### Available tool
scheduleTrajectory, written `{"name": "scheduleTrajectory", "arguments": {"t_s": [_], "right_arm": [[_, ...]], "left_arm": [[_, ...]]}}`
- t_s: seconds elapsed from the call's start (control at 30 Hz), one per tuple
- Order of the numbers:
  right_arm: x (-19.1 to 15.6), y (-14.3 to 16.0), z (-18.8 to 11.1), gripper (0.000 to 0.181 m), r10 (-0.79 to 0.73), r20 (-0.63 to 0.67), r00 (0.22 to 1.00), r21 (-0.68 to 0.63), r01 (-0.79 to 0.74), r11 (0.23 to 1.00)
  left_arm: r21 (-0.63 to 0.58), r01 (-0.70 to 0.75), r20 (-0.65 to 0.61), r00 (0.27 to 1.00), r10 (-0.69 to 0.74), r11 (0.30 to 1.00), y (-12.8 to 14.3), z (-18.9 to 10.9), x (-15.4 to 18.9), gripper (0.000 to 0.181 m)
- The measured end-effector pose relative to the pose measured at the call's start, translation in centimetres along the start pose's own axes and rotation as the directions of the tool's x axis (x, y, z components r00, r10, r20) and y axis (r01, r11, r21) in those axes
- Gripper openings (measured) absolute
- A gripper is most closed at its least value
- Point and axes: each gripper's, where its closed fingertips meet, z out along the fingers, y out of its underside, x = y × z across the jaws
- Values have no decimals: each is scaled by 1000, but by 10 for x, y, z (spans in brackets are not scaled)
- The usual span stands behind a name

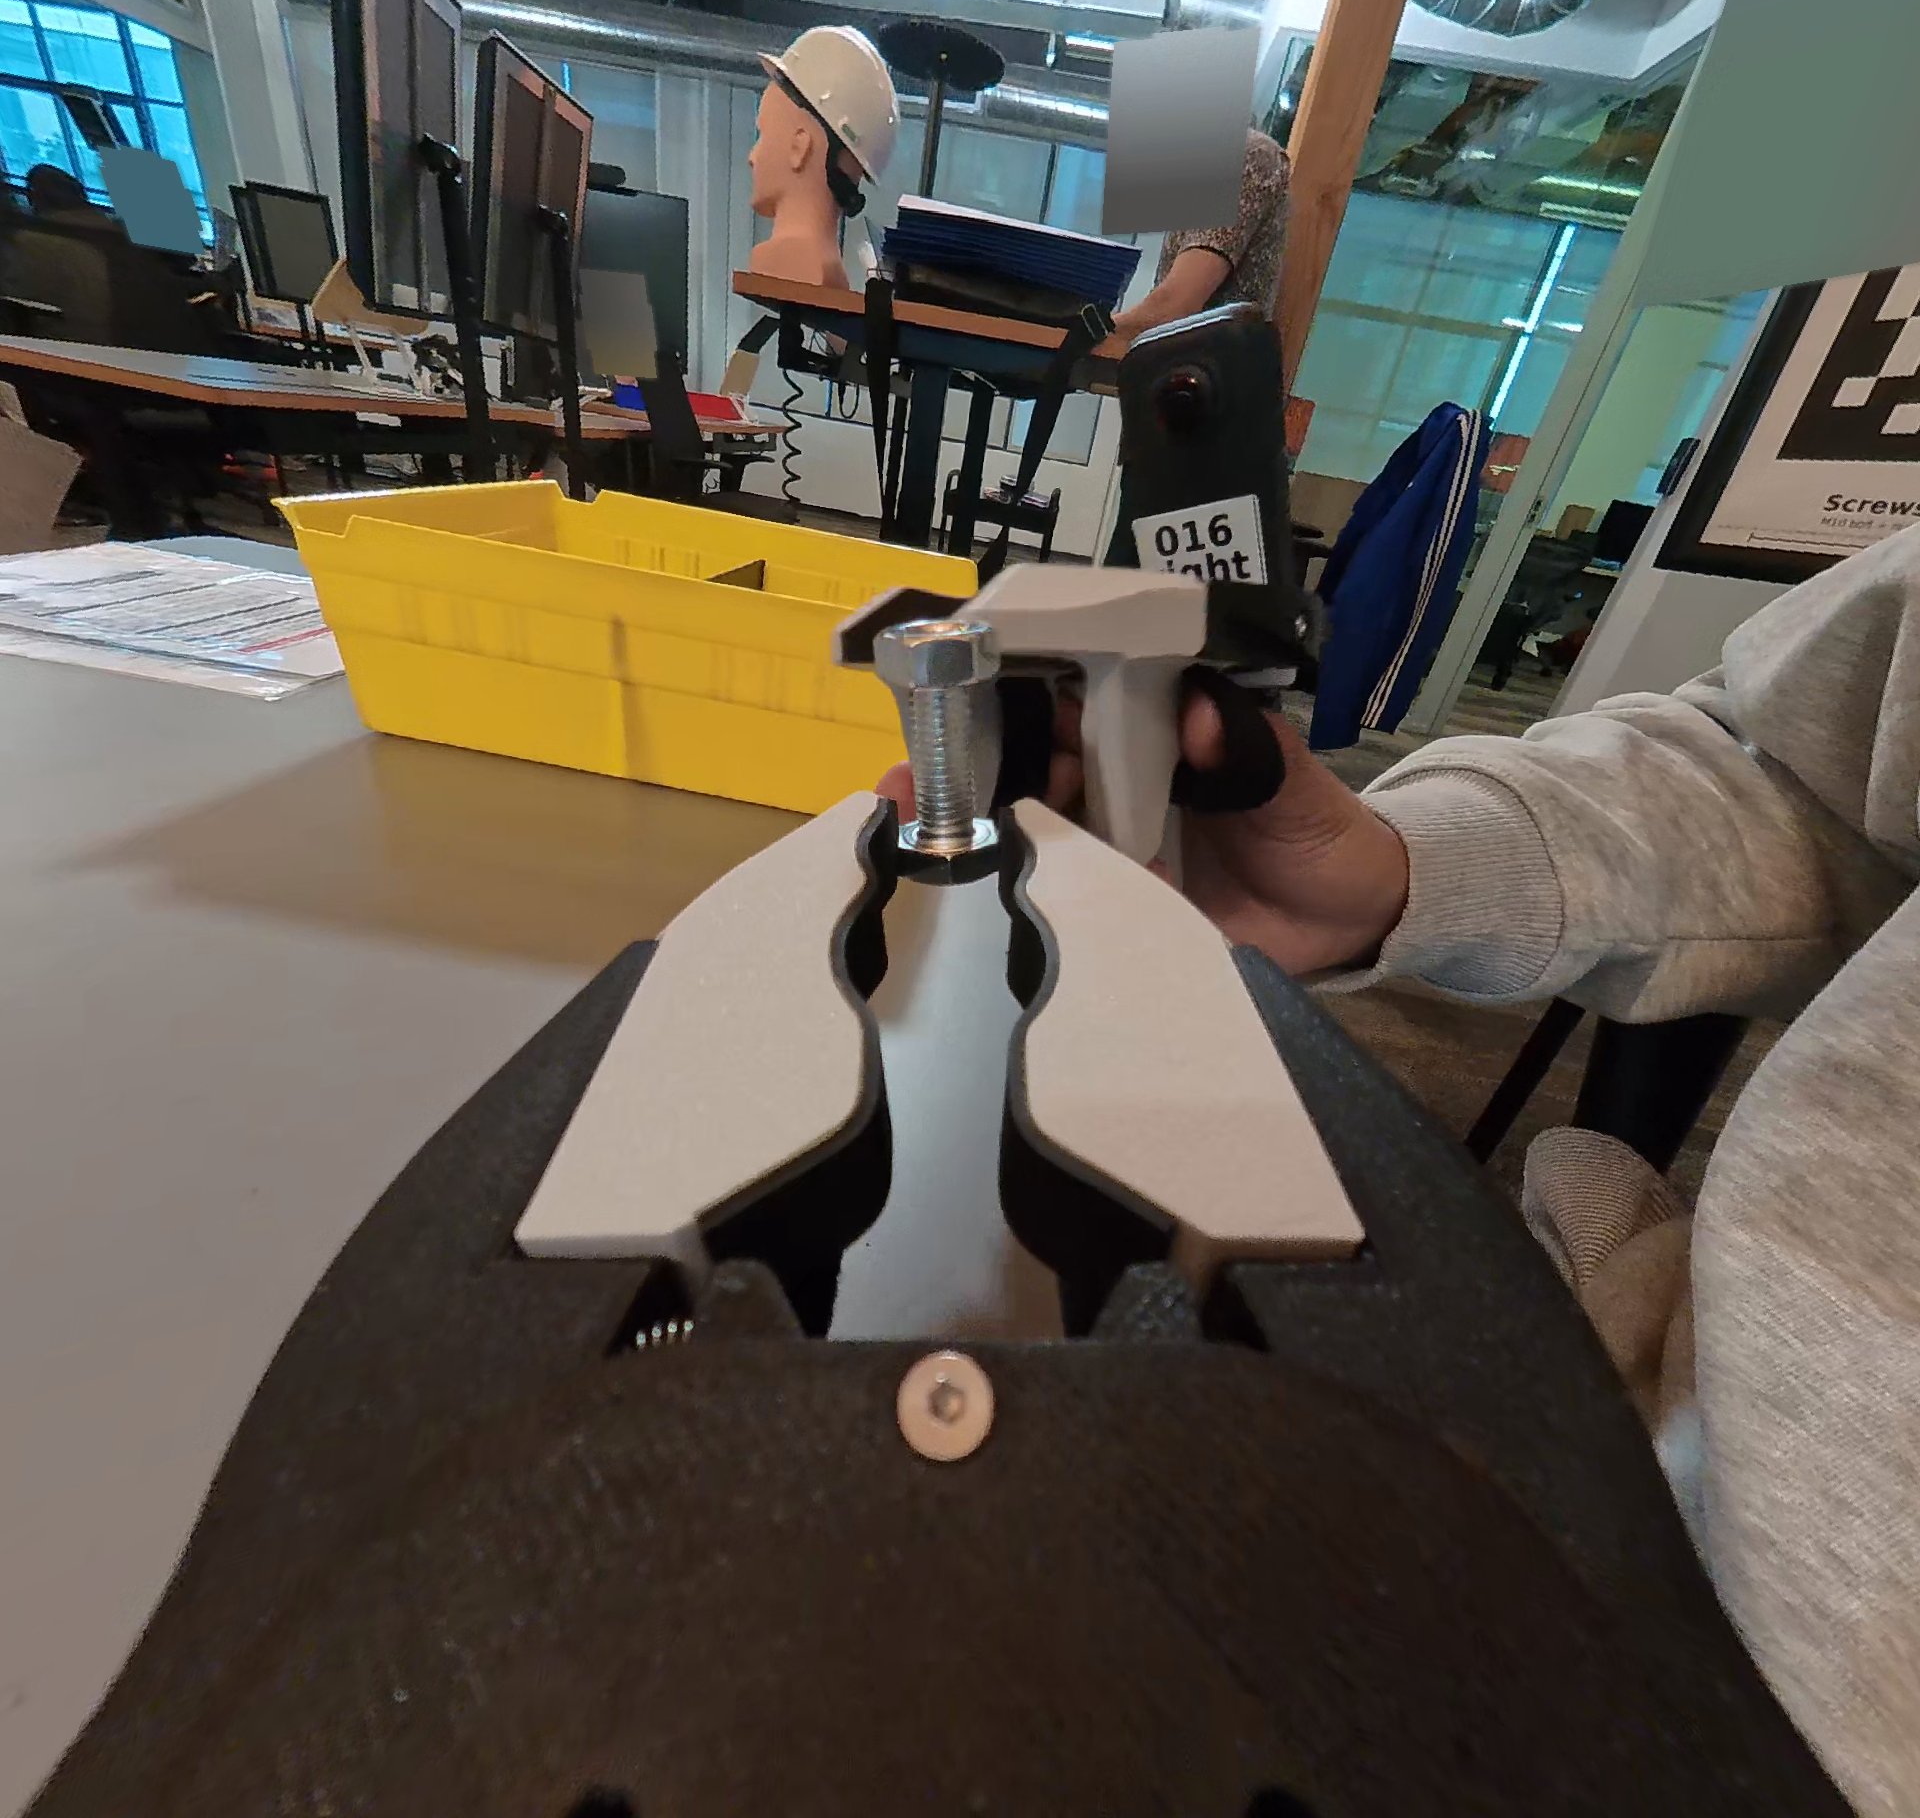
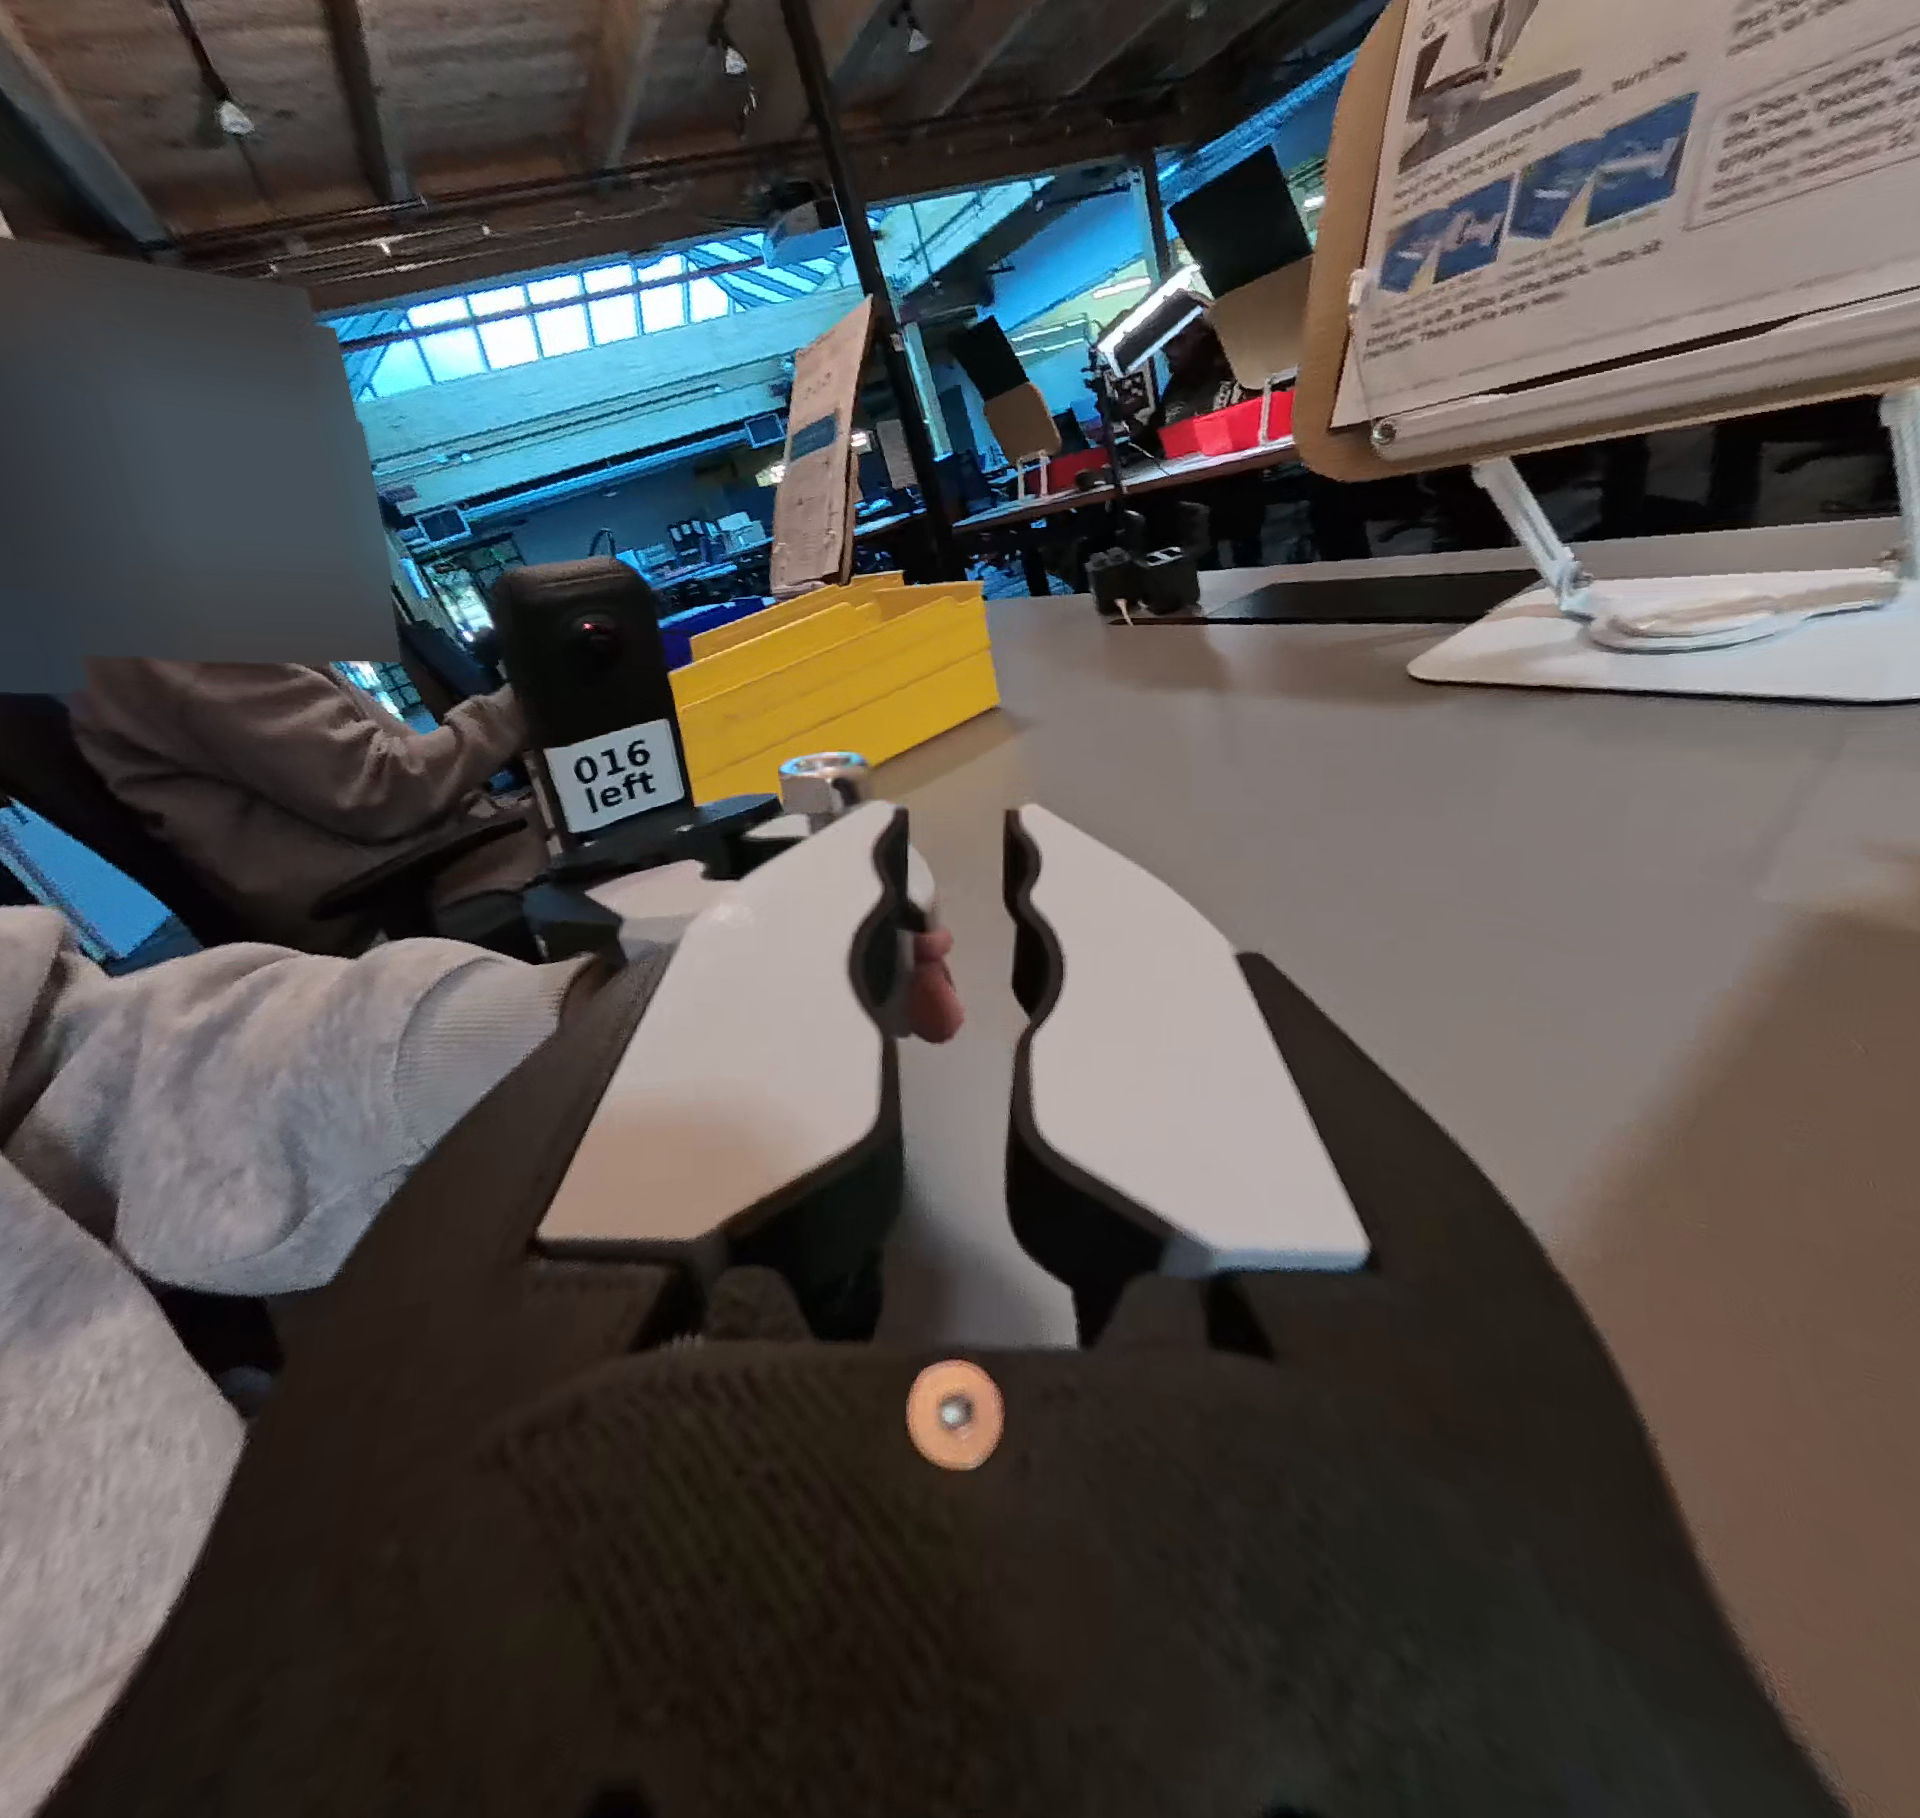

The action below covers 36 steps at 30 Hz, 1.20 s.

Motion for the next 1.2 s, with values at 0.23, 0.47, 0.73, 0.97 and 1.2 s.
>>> {"name": "scheduleTrajectory", "arguments": {"t_s": [0.23,0.47,0.73,0.97,1.2], "right_arm": [[-24,-1,4,26,-43,97,994,15,42,999],[-6,-1,2,20,24,28,999,12,-24,1000],[-23,-3,4,31,33,105,994,28,-36,999],[-5,-6,-1,28,100,49,994,48,-103,994],[-20,0,5,31,30,89,996,17,-31,999]], "left_arm": [[0,0,1,1000,0,1000,0,0,0,19],[1,2,1,1000,-2,1000,0,0,0,18],[2,1,1,1000,-1,1000,0,0,0,19],[-2,-3,-1,1000,3,1000,0,0,1,19],[0,-9,1,1000,9,1000,0,0,1,19]]}}
